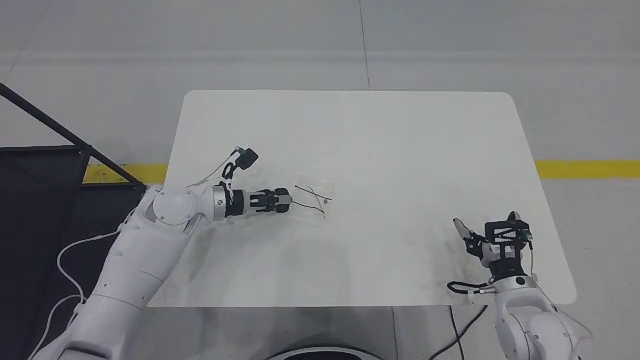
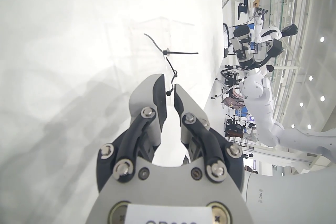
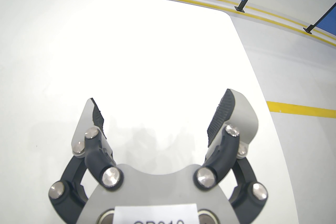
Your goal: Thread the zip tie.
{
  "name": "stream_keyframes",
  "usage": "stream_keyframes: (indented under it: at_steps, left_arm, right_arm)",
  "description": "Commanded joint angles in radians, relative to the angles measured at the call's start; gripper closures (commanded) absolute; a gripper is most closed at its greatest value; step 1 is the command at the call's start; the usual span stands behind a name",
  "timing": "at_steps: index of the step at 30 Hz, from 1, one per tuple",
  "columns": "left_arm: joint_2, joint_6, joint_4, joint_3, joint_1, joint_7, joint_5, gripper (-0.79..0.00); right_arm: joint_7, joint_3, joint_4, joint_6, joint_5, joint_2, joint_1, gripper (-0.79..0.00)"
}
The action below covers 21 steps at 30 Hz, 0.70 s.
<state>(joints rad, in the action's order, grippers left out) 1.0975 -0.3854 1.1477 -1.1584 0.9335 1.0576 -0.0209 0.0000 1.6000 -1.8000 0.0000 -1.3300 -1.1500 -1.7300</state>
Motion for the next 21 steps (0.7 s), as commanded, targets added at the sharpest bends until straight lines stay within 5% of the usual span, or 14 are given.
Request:
stream_keyframes:
  at_steps: [1,10,21]
  left_arm:
    - [0.0,0.002,-0.002,0.002,-0.002,-0.002,0.0,-0.102]
    - [-0.003,-0.004,-0.006,0.008,-0.005,-0.004,-0.004,0.0]
    - [-0.016,-0.02,0.038,-0.018,0.025,-0.004,-0.011,0.0]
  right_arm:
    - [0.0,0.0,0.0,0.0,0.0,0.0,0.0,-0.785]
    - [0.0,0.0,0.0,0.0,0.0,0.0,0.0,-0.785]
    - [0.0,0.0,0.0,0.0,0.0,0.0,0.0,-0.785]
